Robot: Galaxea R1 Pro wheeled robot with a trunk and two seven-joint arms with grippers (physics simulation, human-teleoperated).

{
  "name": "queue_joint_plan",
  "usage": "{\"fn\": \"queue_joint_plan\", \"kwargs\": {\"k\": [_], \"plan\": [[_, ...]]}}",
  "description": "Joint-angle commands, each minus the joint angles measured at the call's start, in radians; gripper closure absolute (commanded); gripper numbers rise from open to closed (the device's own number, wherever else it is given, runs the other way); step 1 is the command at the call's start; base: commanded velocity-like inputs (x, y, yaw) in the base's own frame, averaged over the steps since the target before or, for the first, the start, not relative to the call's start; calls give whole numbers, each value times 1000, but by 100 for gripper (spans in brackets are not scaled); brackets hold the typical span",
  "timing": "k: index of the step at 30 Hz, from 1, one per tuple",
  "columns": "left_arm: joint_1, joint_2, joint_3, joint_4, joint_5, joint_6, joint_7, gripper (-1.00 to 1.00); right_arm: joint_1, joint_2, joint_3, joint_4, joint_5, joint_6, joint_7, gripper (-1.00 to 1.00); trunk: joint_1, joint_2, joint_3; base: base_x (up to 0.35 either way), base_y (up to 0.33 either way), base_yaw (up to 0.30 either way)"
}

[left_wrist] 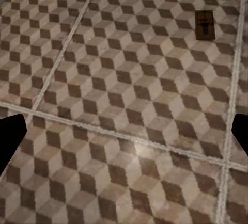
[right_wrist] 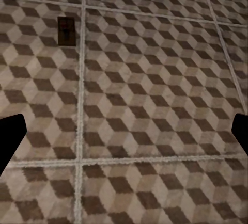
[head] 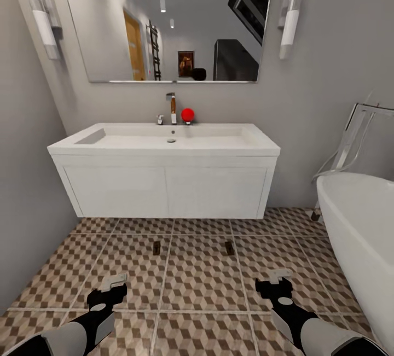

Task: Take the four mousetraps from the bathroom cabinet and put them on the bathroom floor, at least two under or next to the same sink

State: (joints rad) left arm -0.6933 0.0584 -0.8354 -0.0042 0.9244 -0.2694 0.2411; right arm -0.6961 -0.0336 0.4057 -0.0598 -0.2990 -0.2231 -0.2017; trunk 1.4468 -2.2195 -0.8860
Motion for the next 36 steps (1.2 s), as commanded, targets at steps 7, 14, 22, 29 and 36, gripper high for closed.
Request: {"fn": "queue_joint_plan", "kwargs": {"k": [7, 14, 22, 29, 36], "plan": [[0, 0, -8, 0, 5, -1, 4, -100, 0, 0, 9, 0, -10, -2, -2, -100, -27, 49, 21, 0, 0, 0], [0, -1, -8, 0, 5, -1, 4, -100, 0, 0, 9, 0, -9, -2, -2, -100, -54, 98, 43, -4, 0, 0], [0, -1, -8, 0, 5, -1, 4, -100, 0, 0, 9, 0, -9, -2, -2, -100, -85, 154, 68, -201, 0, 0], [0, -1, -8, 0, 5, 0, 4, -100, 0, 0, 9, 0, -9, -2, -2, -100, -111, 203, 90, -217, 0, 0], [0, -2, -8, 0, 5, 0, 4, -100, 0, 0, 9, 0, -9, -2, -2, -100, -138, 252, 112, -43, 0, 0]]}}
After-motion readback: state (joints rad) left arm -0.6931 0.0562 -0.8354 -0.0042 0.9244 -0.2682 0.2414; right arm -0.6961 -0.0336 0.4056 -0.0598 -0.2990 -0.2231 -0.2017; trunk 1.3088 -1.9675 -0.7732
